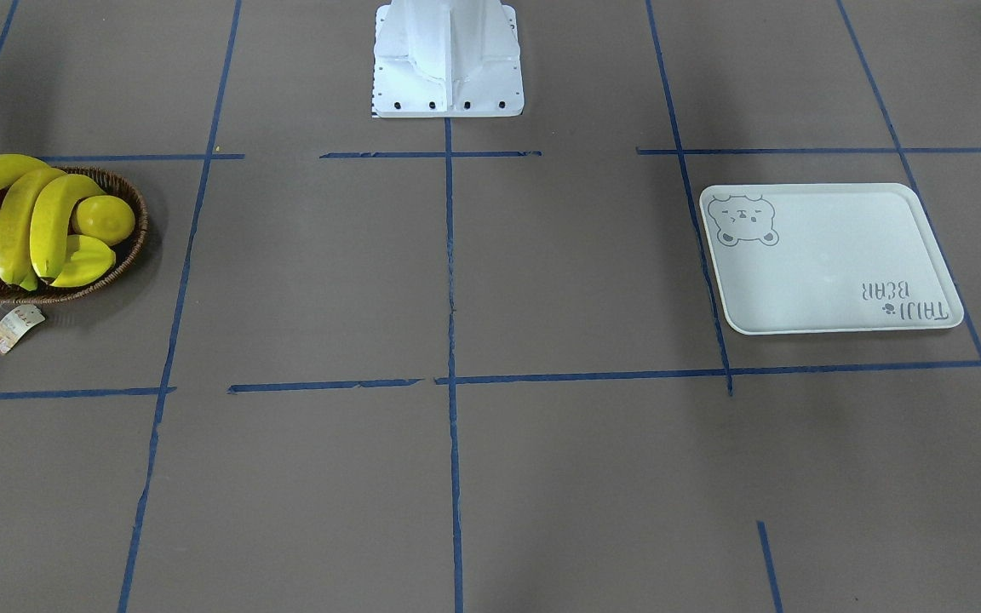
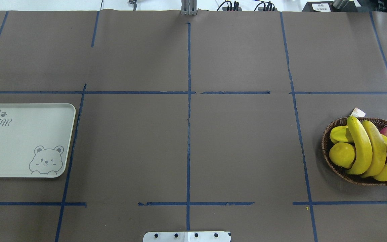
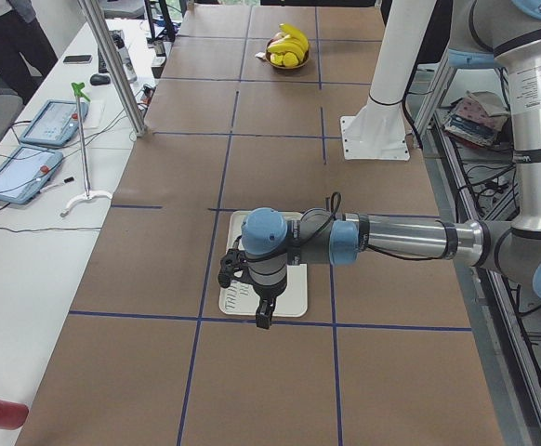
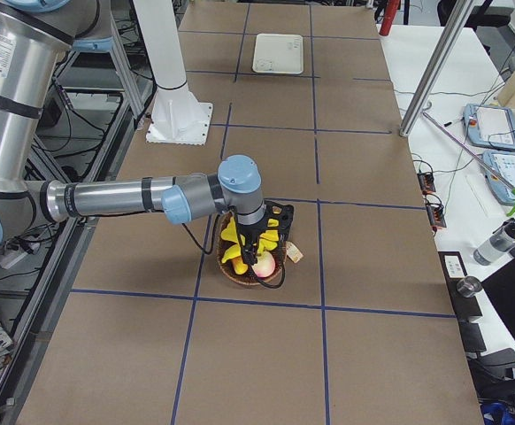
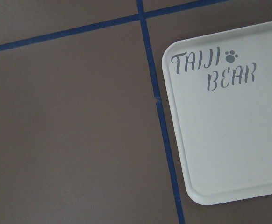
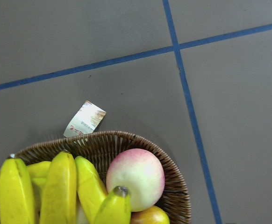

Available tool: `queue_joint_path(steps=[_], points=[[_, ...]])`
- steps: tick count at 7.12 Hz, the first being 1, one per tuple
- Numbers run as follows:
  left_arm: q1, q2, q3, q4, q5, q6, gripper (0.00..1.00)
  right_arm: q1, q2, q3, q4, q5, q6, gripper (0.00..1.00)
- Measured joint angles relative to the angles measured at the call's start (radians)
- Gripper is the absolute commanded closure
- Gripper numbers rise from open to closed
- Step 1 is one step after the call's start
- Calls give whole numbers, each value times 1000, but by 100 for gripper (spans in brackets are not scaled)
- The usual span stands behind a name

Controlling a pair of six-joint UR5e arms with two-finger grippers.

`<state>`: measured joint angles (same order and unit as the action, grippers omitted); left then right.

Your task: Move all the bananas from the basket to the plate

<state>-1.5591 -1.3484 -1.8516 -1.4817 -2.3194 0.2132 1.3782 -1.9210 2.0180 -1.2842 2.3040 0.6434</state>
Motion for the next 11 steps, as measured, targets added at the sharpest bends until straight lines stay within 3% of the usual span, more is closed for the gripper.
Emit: queue_joint_path(steps=[3,7,11], points=[[0,0,-1,-1,-1,0,0,-166,-6,-1,101,-98,286,1],[1,0,-3,-2,-1,1,0,-292,-32,-2,112,-191,345,3],[17,-1,9,-2,0,-2,0,-345,-23,-7,111,-215,346,43]])
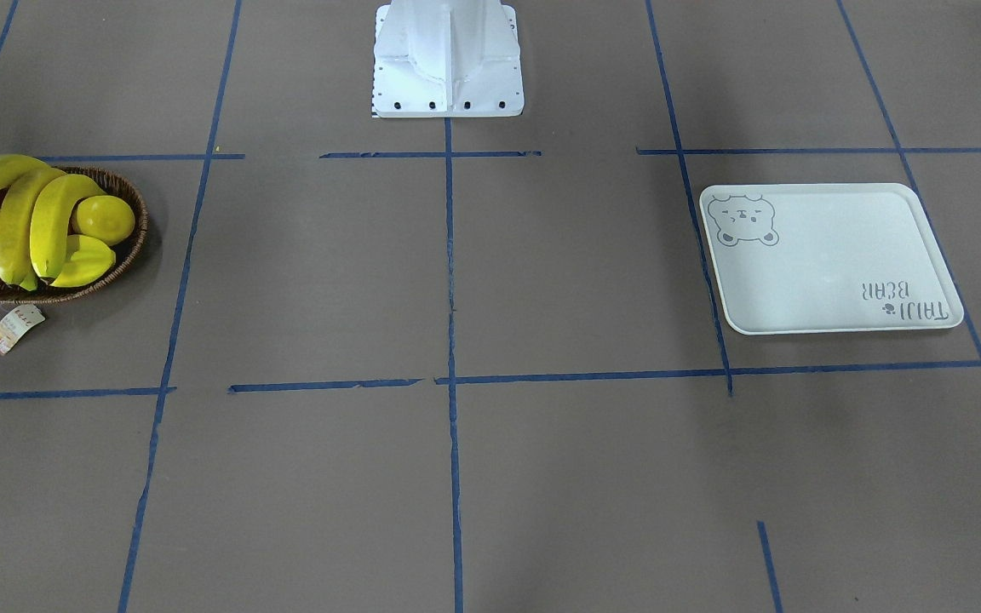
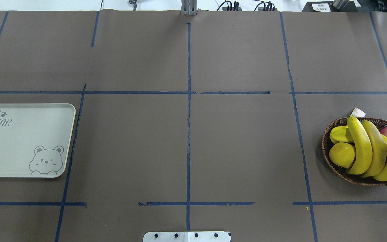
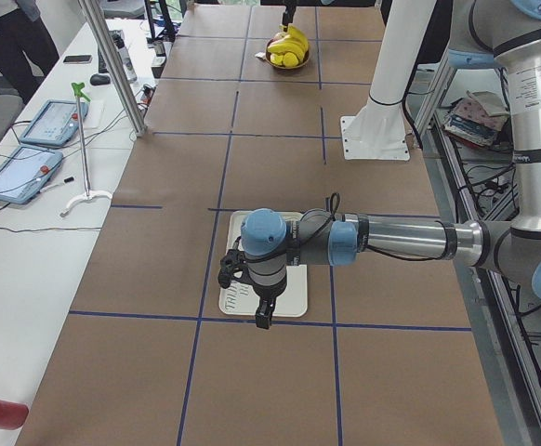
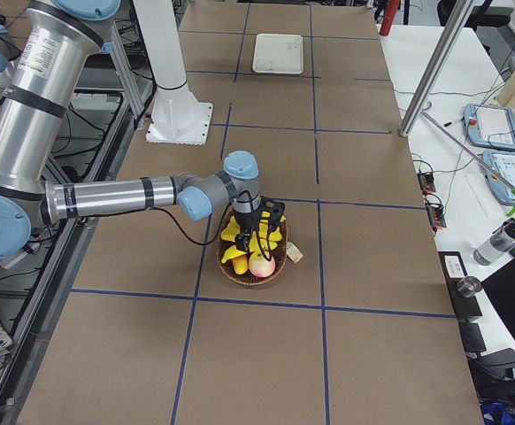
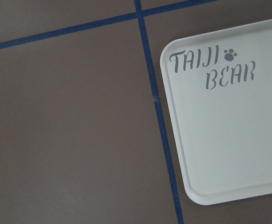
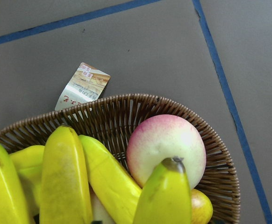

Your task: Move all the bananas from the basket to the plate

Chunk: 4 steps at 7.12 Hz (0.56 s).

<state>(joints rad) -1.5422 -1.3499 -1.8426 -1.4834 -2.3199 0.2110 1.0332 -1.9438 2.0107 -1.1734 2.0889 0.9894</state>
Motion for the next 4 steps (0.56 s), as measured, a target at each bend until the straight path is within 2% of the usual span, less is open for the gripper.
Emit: queue_joint_path(steps=[2,4], points=[[6,0,3,0,0,-2,0,-13,16,-8,1,-9,0,73],[7,0,6,0,0,-2,0,-14,19,-9,1,-12,-2,92]])
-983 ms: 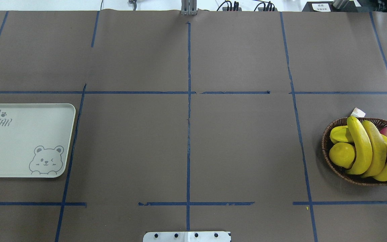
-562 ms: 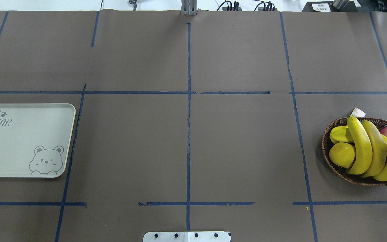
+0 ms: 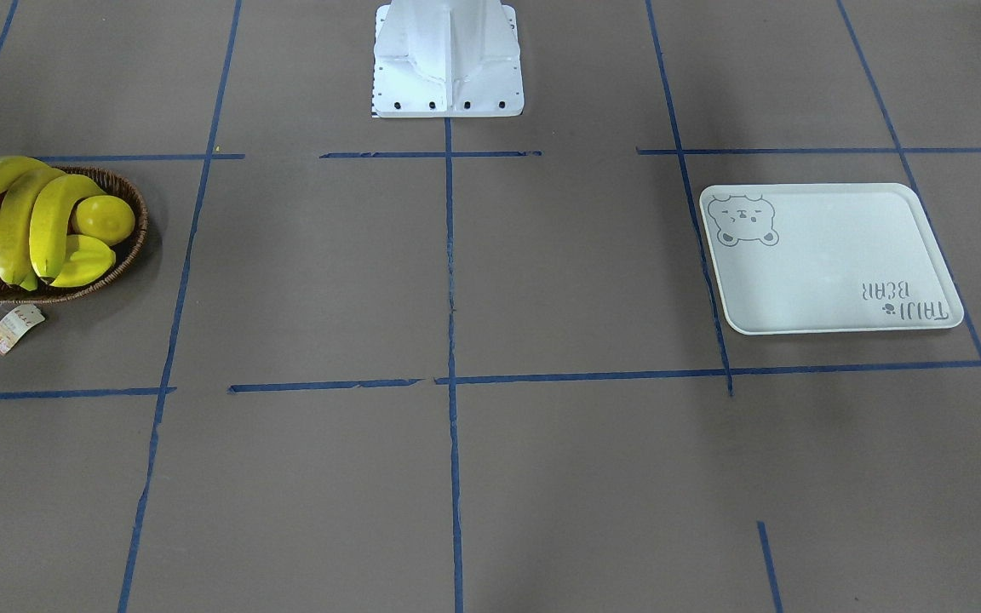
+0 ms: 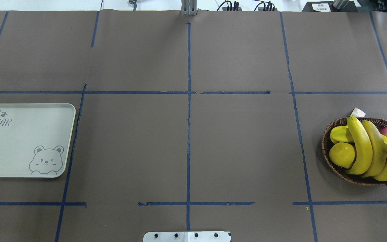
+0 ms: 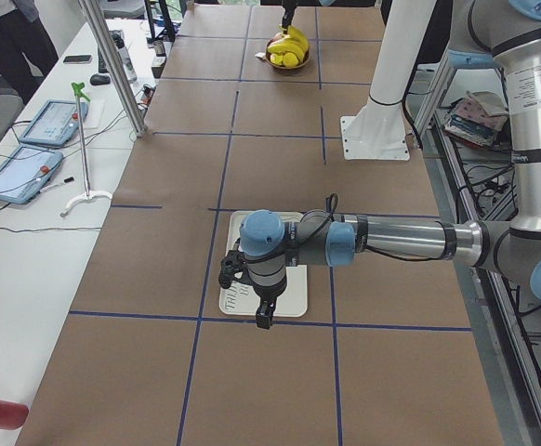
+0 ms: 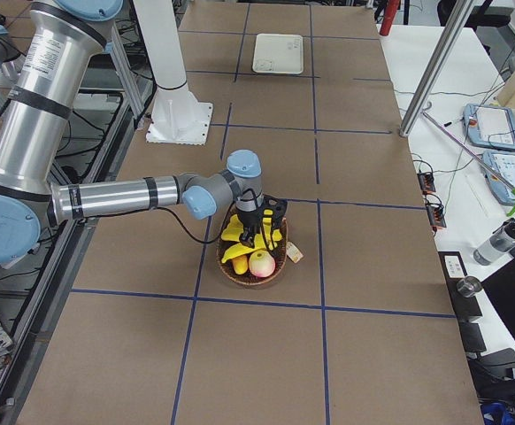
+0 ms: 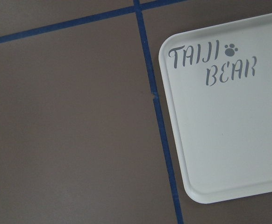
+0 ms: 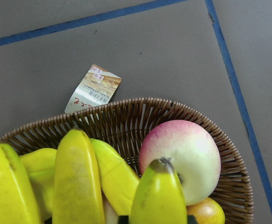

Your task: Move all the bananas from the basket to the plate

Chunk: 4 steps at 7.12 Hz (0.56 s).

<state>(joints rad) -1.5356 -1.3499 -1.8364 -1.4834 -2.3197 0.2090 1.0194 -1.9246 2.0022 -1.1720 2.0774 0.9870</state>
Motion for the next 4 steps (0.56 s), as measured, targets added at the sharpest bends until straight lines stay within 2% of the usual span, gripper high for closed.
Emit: queue_joint_path(steps=[2,4], points=[[0,0,0,0,-1,1,0,3,-5,1,0,0,-7,99],[0,-2,0,0,-1,1,0,9,-36,27,-1,15,-46,100]])
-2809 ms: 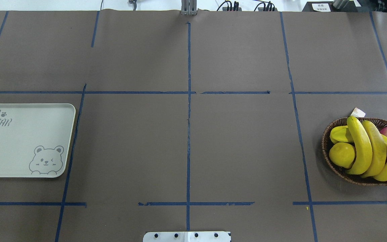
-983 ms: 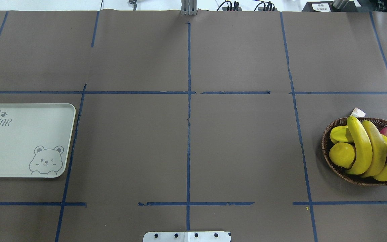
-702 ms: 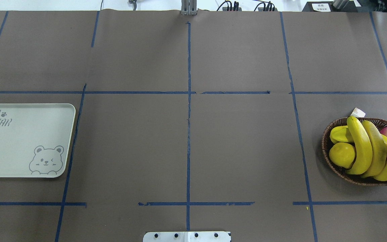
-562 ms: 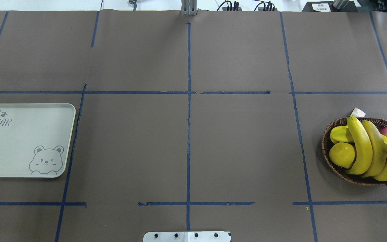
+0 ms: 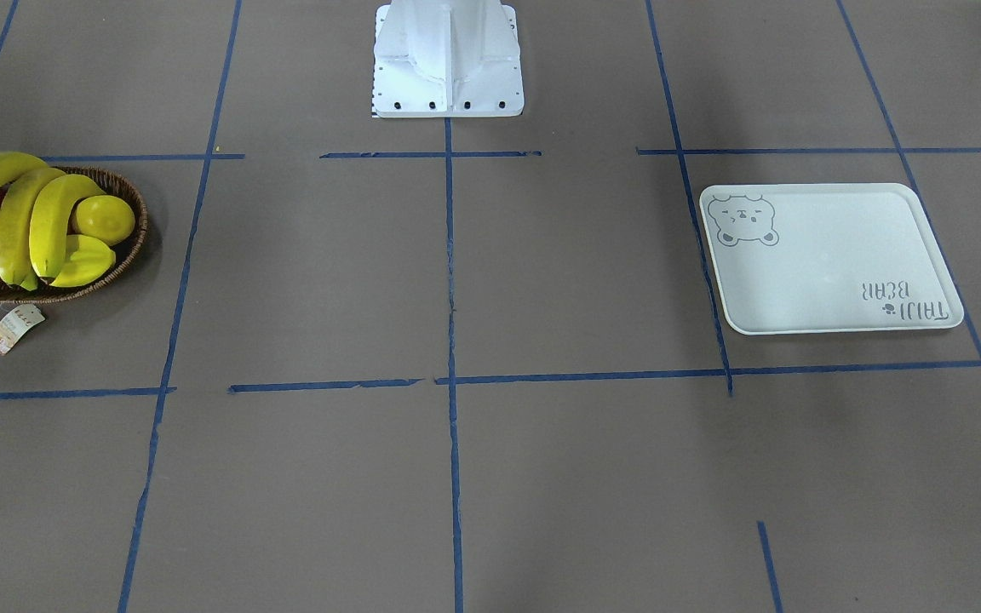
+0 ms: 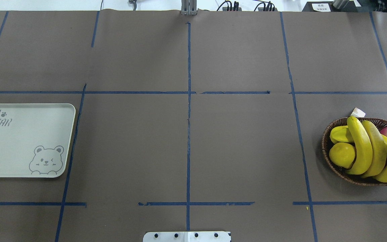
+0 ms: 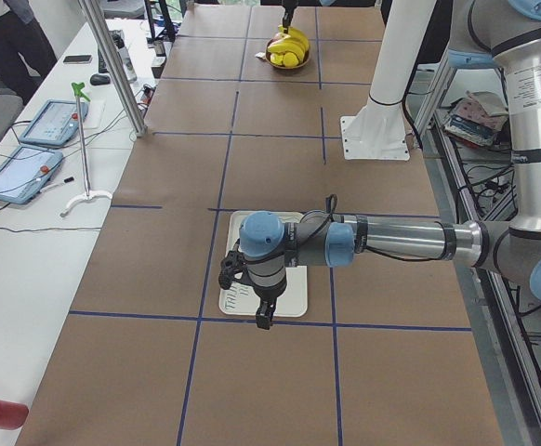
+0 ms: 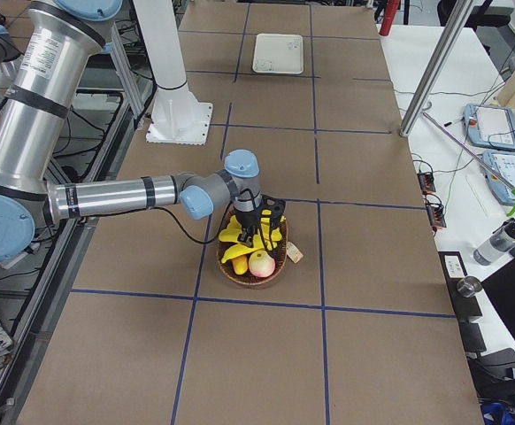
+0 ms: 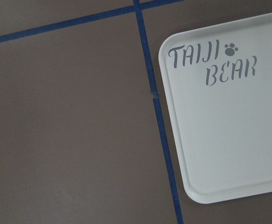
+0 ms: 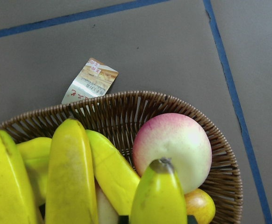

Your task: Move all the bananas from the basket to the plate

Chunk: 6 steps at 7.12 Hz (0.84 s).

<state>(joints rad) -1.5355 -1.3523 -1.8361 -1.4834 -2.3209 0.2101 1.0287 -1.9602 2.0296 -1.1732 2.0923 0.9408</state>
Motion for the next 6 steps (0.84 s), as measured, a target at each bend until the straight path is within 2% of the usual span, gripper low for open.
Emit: queue_joint_path(steps=[4,6], points=[[0,-1,-2,0,-1,0,0,34,-103,75,-5,160,-166,100],[0,-1,-3,0,-2,0,0,111,-102,83,-5,250,-196,100]])
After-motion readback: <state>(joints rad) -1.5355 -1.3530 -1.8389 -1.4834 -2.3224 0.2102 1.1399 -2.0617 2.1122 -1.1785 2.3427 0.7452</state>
